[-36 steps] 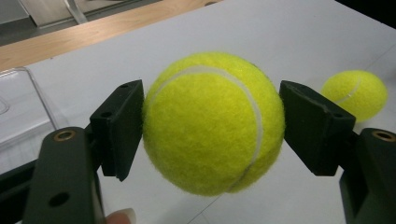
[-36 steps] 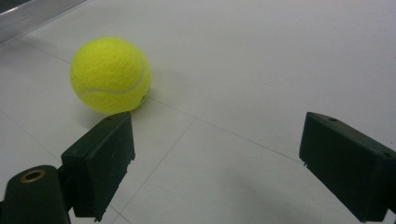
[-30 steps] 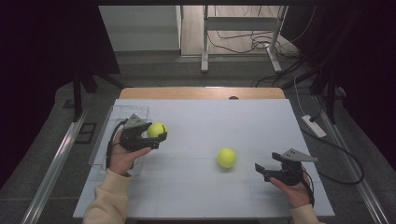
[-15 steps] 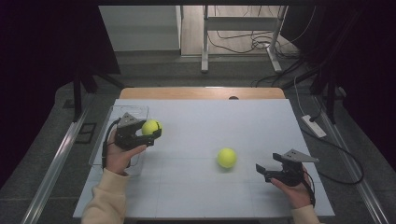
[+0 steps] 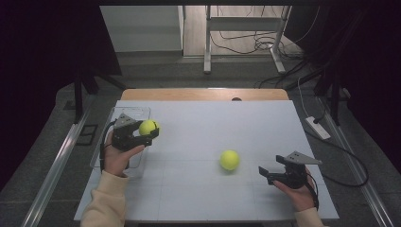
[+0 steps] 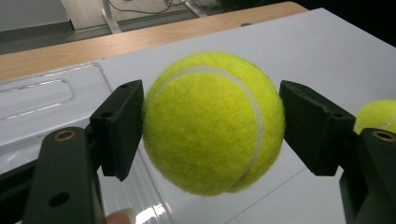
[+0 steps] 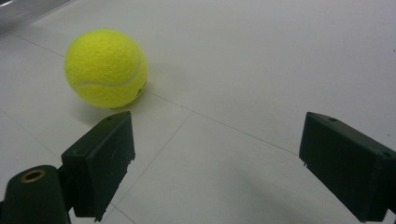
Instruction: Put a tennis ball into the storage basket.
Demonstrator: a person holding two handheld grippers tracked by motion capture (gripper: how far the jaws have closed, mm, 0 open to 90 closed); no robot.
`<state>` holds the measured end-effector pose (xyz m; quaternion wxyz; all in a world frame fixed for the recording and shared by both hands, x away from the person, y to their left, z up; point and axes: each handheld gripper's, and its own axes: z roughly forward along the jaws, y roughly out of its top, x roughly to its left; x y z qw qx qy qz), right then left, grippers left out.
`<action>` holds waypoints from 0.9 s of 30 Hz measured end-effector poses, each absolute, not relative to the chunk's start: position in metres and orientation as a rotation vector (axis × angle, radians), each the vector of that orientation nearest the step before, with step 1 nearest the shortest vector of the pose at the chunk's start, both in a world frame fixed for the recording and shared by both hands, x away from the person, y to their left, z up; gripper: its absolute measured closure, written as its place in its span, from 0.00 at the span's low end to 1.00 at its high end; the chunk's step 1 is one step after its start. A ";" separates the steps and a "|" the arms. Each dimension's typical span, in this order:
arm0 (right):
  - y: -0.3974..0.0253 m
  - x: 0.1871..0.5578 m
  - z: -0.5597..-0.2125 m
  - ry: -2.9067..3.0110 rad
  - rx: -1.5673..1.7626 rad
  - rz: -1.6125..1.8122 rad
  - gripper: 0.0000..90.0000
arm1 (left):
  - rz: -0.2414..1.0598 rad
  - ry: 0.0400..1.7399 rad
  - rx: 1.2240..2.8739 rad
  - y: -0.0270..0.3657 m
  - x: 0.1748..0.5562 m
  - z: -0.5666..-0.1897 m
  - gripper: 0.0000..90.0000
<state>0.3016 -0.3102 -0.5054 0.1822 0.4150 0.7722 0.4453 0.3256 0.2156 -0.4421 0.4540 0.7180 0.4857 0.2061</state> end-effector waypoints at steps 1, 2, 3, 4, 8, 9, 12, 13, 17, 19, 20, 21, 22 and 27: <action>-0.310 0.302 -0.505 2.179 1.171 1.262 0.11 | 0.513 1.205 1.762 0.218 0.325 -0.442 0.30; -0.310 0.302 -0.505 2.178 1.172 1.263 0.11 | 0.518 1.211 1.754 0.220 0.325 -0.442 0.30; -0.310 0.302 -0.505 2.178 1.172 1.263 0.11 | 0.520 1.215 1.750 0.222 0.326 -0.441 0.30; -0.311 0.302 -0.505 2.178 1.172 1.264 0.11 | 0.521 1.220 1.744 0.223 0.326 -0.441 0.30; -0.311 0.302 -0.506 2.178 1.171 1.261 0.11 | 0.528 1.233 1.729 0.228 0.325 -0.441 0.30; -0.311 0.302 -0.506 2.177 1.172 1.262 0.11 | 0.531 1.235 1.726 0.229 0.325 -0.441 0.30; -0.311 0.302 -0.506 2.177 1.172 1.261 0.11 | 0.541 1.240 1.720 0.232 0.326 -0.441 0.30; -0.311 0.302 -0.506 2.178 1.171 1.261 0.11 | 0.543 1.244 1.717 0.233 0.326 -0.441 0.30; -0.311 0.302 -0.506 2.178 1.171 1.260 0.11 | 0.550 1.255 1.711 0.235 0.327 -0.442 0.30; -0.311 0.302 -0.506 2.178 1.172 1.261 0.11 | 0.556 1.259 1.707 0.236 0.327 -0.442 0.30; -0.312 0.302 -0.506 2.176 1.172 1.260 0.11 | 0.557 1.259 1.708 0.236 0.327 -0.442 0.30; -0.312 0.302 -0.506 2.177 1.174 1.259 0.11 | 0.559 1.261 1.706 0.237 0.327 -0.442 0.30; -0.312 0.302 -0.506 2.177 1.173 1.259 0.11 | 0.559 1.263 1.705 0.237 0.328 -0.442 0.30; -0.312 0.302 -0.505 2.175 1.175 1.256 0.11 | 0.557 1.275 1.694 0.241 0.328 -0.442 0.30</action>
